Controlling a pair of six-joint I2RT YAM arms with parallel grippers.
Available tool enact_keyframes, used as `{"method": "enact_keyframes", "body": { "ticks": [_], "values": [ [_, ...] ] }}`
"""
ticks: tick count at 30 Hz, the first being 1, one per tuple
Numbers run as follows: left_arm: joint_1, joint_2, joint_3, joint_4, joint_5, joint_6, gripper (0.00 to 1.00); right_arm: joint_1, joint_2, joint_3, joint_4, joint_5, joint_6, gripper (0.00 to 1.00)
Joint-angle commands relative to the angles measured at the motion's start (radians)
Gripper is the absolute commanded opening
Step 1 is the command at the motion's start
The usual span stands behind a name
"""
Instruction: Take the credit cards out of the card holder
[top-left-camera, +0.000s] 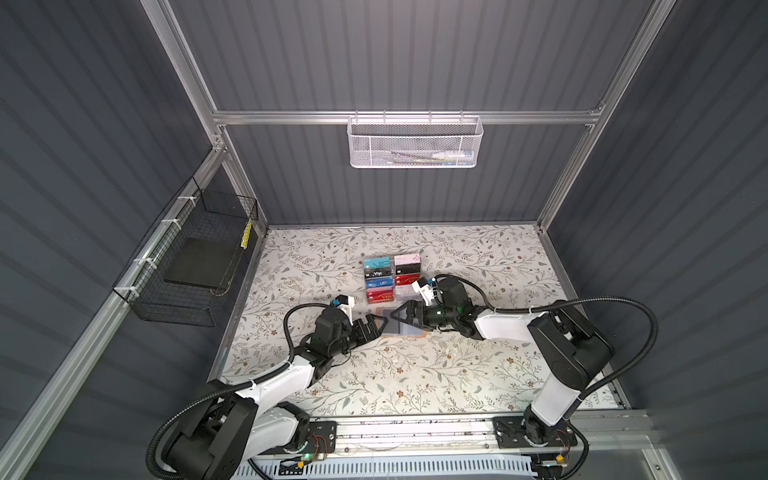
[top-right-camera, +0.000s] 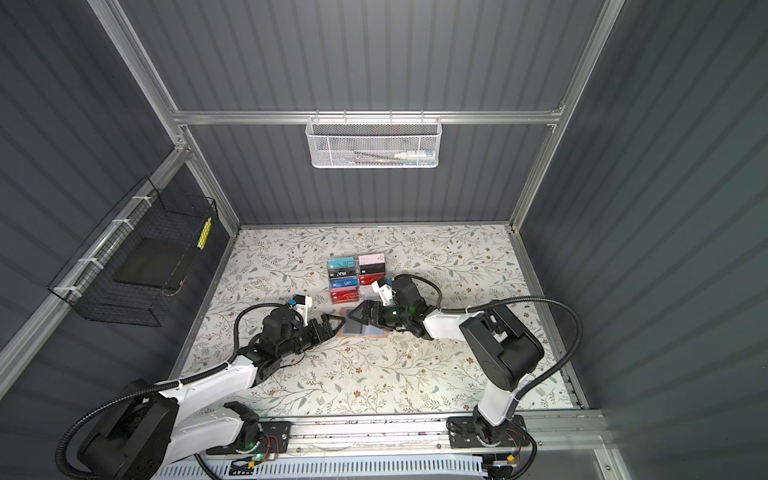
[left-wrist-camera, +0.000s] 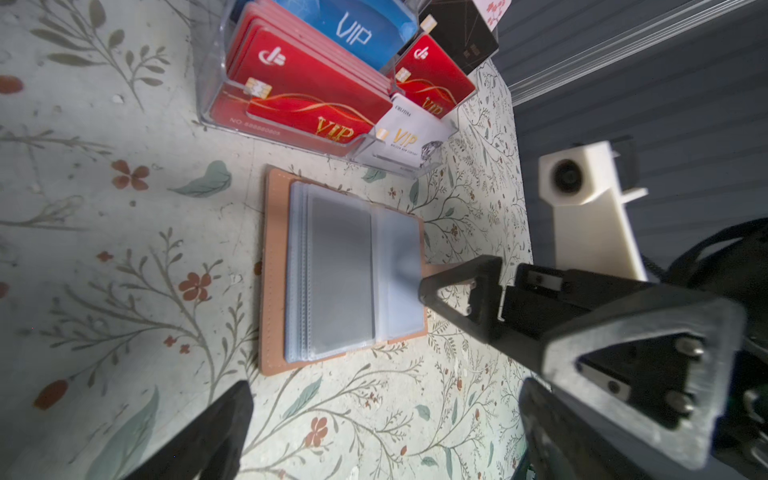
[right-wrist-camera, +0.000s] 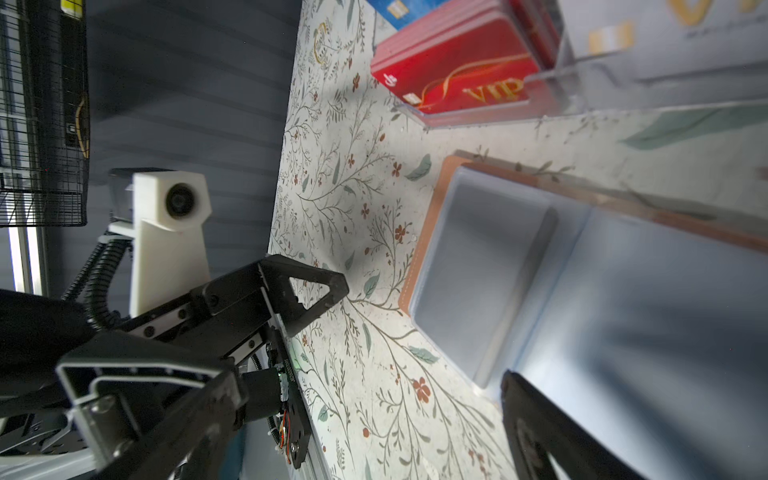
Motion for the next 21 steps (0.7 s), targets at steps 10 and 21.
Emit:
{"method": "enact_keyframes", "body": {
  "ticks": [10, 21],
  "values": [
    [0.009, 0.204, 0.137, 0.045, 0.111, 0.079, 1.0, -0.063, 0.042, -0.013, -0.051, 0.036, -0.043, 0.99],
    [0.009, 0.269, 0.14, 0.144, 0.143, 0.101, 1.0, -0.096, 0.125, -0.007, -0.027, 0.035, -0.007, 0.99]
  ]
}}
